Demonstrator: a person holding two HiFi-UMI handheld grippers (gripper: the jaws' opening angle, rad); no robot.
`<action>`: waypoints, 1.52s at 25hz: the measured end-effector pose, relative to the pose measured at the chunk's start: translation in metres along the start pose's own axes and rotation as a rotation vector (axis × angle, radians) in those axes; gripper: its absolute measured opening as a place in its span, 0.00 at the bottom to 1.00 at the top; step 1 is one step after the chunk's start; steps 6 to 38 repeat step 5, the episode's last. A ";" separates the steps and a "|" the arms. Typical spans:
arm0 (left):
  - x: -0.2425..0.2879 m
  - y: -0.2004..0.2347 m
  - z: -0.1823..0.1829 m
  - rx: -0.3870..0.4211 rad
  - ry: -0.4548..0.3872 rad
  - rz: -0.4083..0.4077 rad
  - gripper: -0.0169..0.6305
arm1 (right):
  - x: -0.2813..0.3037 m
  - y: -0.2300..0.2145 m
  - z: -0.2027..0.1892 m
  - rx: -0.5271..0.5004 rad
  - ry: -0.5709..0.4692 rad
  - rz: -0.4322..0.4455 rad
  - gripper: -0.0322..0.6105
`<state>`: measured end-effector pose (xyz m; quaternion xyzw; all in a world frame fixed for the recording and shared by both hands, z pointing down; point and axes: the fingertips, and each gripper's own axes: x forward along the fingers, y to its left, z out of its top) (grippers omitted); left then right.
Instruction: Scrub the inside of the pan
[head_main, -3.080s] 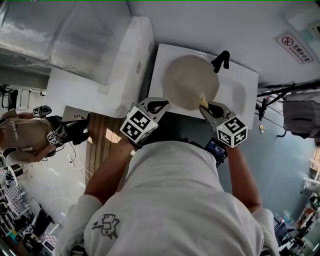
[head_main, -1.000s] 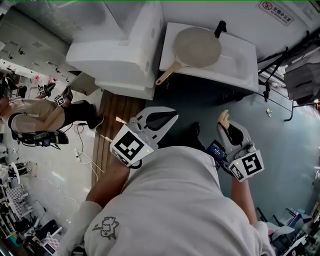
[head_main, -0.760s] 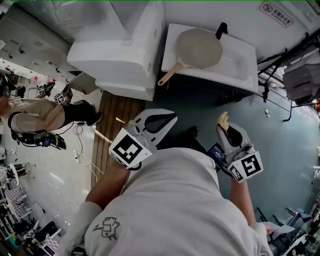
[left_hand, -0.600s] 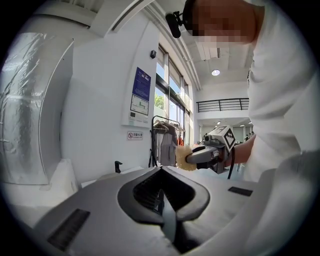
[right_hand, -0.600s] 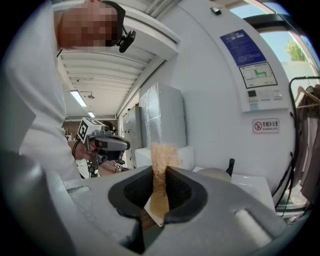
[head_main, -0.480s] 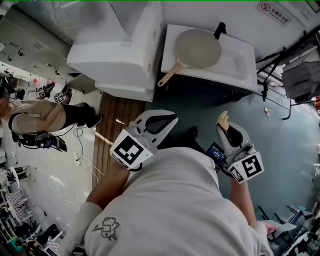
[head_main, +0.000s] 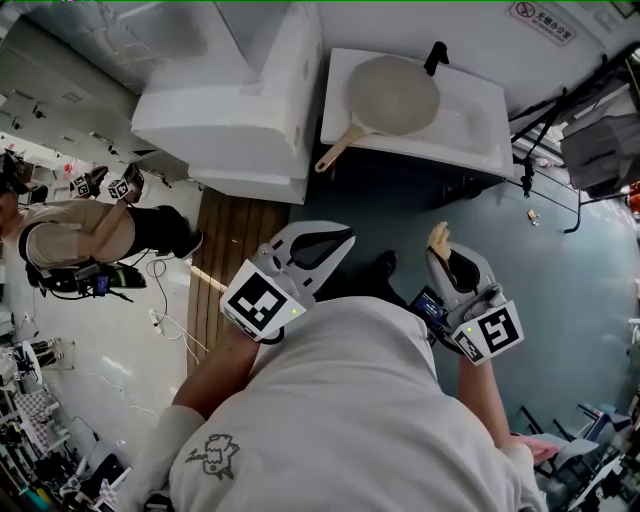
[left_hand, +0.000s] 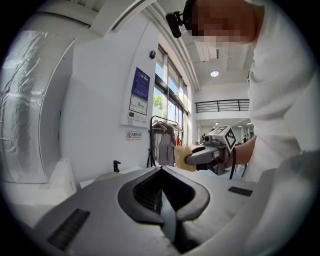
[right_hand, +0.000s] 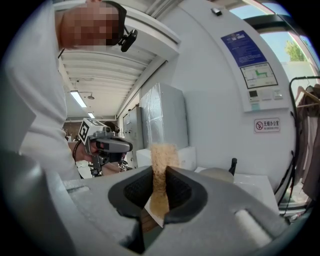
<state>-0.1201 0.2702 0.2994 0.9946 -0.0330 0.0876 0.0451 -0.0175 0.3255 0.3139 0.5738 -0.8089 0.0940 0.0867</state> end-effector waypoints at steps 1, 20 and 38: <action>-0.001 0.000 0.000 0.001 -0.001 0.001 0.03 | 0.000 0.001 0.000 0.009 -0.006 0.003 0.13; -0.005 0.002 -0.003 -0.008 0.000 0.008 0.03 | 0.003 0.003 -0.001 0.066 -0.023 0.015 0.13; -0.005 0.002 -0.003 -0.008 0.000 0.008 0.03 | 0.003 0.003 -0.001 0.066 -0.023 0.015 0.13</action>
